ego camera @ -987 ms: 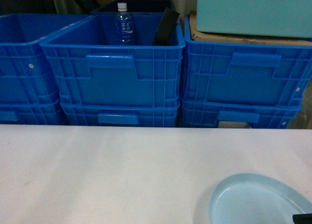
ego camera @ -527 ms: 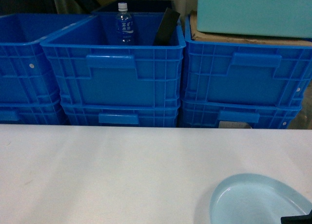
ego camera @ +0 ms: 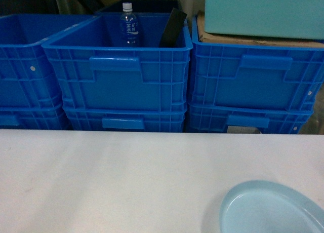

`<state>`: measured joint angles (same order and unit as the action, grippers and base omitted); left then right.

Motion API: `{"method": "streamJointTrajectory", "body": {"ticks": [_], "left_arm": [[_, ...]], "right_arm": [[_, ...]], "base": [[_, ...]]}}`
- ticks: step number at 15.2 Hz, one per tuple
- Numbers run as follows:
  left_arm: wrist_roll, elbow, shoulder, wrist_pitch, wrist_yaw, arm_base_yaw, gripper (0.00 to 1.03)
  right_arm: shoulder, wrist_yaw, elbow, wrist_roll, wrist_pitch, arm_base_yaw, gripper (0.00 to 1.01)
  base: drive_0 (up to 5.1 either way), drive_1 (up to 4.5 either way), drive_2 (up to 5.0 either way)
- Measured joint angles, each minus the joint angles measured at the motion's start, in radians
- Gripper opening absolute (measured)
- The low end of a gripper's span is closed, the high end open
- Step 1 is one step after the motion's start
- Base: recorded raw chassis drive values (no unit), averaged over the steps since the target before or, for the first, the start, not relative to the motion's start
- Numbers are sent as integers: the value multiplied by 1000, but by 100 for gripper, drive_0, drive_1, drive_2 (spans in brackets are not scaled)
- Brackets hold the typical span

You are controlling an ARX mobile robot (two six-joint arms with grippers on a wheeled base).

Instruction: Place blue tray on left shelf second layer neatly

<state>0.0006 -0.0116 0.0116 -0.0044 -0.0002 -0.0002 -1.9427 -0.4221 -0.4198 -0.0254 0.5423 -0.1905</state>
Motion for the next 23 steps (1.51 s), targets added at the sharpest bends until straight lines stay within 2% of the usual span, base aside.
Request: {"method": "streamJointTrajectory", "body": {"ticks": [1,3,6,7,8,9,11,12,16,18,19,21,23], "left_arm": [[0,0,0,0,0,0,98],[0,0,0,0,0,0,98],[0,0,0,0,0,0,98],[0,0,0,0,0,0,98],[0,0,0,0,0,0,98],[0,0,0,0,0,0,98],[0,0,0,0,0,0,98],[0,0,0,0,0,0,98],[0,0,0,0,0,0,98],[0,0,0,0,0,0,98],[0,0,0,0,0,0,98],[0,0,0,0,0,0,98],[0,0,0,0,0,0,98]], "right_arm": [[-6,-24,3,0,9,-17,2],[-6,-38,8,3,7,-33,2],[18,-42,14,5,-18,-40,2],[56,-39,17,8,-68,-39,2],[320,-64,-14,23,-277,41,2],[434,-81,-66,31,-327,76,2],[571,-81,-126,39,-329,116,2],[663,-40,-146,40,-303,145,2],[772,26,-136,46,-250,176,2],[889,157,-54,79,-167,198,2],[954,222,-12,109,-150,211,2],[1110,251,9,116,-211,217,2],[1196,246,14,103,-221,194,2]], "base": [[0,0,0],[0,0,0],[0,0,0],[0,0,0],[0,0,0],[0,0,0],[0,0,0],[0,0,0],[0,0,0],[0,0,0],[0,0,0],[0,0,0],[0,0,0]]}}
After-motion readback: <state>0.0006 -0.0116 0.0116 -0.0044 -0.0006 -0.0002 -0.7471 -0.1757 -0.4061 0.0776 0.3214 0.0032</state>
